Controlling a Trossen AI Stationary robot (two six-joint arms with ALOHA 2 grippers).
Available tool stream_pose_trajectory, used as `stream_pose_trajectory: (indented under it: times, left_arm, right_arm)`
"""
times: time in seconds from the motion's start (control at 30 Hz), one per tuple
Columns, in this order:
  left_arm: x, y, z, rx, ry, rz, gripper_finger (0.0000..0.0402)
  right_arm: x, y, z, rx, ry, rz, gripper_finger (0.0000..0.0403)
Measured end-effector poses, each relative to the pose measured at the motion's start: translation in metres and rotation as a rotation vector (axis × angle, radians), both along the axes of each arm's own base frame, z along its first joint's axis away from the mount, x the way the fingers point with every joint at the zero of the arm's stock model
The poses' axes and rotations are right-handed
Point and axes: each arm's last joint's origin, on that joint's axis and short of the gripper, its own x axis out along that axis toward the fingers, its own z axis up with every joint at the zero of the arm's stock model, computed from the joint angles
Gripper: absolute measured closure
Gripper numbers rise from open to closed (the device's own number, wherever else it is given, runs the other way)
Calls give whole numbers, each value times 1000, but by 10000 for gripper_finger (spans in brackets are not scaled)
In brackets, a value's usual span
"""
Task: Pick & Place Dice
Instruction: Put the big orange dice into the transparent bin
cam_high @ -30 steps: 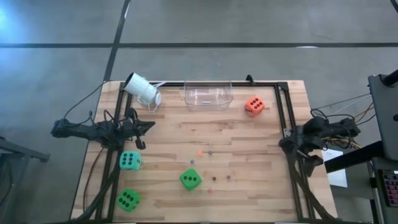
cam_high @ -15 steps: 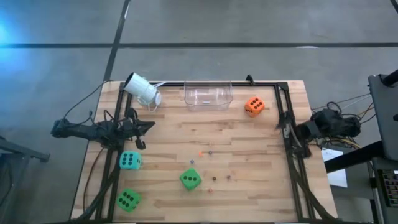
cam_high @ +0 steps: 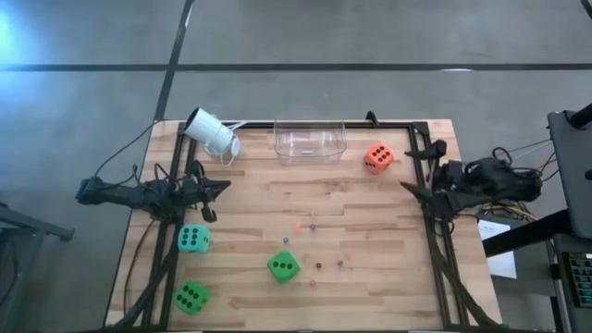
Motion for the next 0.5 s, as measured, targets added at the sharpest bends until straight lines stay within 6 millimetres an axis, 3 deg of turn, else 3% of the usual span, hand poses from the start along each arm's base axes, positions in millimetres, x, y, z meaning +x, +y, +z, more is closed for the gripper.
stream_pose_trajectory:
  times: [0.5]
  left_arm:
    - [0,0,0,0,0,0,391]
  right_arm:
    - [6,0,0,11,35,-62,3]
